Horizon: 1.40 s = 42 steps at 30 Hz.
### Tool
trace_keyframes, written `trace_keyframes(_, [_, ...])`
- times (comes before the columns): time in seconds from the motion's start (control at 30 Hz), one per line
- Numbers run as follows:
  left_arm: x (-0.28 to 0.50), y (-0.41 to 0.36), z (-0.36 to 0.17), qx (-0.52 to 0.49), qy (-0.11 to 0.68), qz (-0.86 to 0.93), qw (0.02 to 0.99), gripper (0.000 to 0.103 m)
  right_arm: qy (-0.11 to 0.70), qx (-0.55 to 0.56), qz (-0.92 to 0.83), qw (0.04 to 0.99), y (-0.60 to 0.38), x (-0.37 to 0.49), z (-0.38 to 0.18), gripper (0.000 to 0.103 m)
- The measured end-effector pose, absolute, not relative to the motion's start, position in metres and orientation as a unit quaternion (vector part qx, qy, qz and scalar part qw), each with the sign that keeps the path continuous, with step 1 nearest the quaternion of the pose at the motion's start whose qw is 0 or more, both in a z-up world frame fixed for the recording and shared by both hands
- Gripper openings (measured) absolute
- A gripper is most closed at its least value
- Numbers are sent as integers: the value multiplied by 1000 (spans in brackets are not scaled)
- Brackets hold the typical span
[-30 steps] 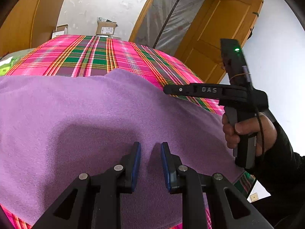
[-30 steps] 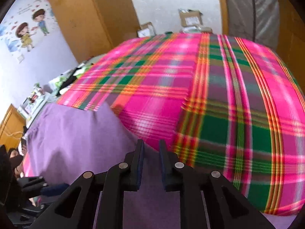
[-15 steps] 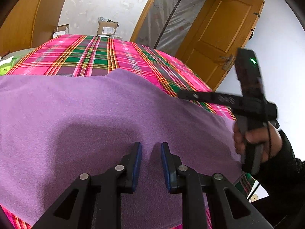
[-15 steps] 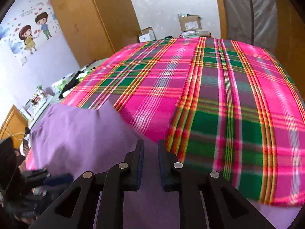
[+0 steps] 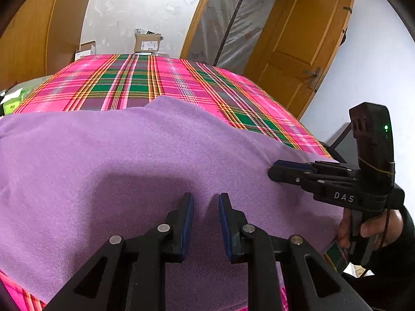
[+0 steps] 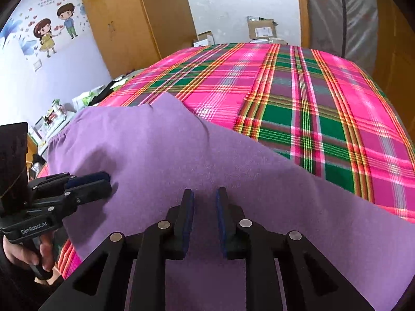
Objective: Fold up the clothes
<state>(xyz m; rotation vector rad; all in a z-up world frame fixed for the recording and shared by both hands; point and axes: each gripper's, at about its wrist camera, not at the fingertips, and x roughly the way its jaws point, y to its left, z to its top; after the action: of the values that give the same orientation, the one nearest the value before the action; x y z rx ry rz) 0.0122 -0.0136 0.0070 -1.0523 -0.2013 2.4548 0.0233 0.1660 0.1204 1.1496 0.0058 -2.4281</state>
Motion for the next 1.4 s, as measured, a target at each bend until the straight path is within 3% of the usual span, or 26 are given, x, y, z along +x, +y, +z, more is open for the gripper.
trace_keyframes(0.3, [12,-14,7,-381,-71,894,226,22,10,416,-882,220,164,24,120,22])
trace_keyframes(0.5, [17,-41,27,-344,-78,920,174,22,25,413,-885,213,160,24,120,22])
trace_keyframes(0.67, [5,-106,46,-316,-74,944,65,22,-12,418,-879,229,171,20,119,22])
trace_keyframes(0.9, [-3,-192,20,-358,-112,924,-72,22,-15,418,-879,230,170,21,119,22])
trace_keyframes(1.17, [0,-197,25,-359,-132,923,-47,22,-11,418,-880,227,169,22,120,22])
trace_keyframes(1.4, [-66,-190,54,-347,-115,931,-13,22,-12,418,-879,227,169,22,120,22])
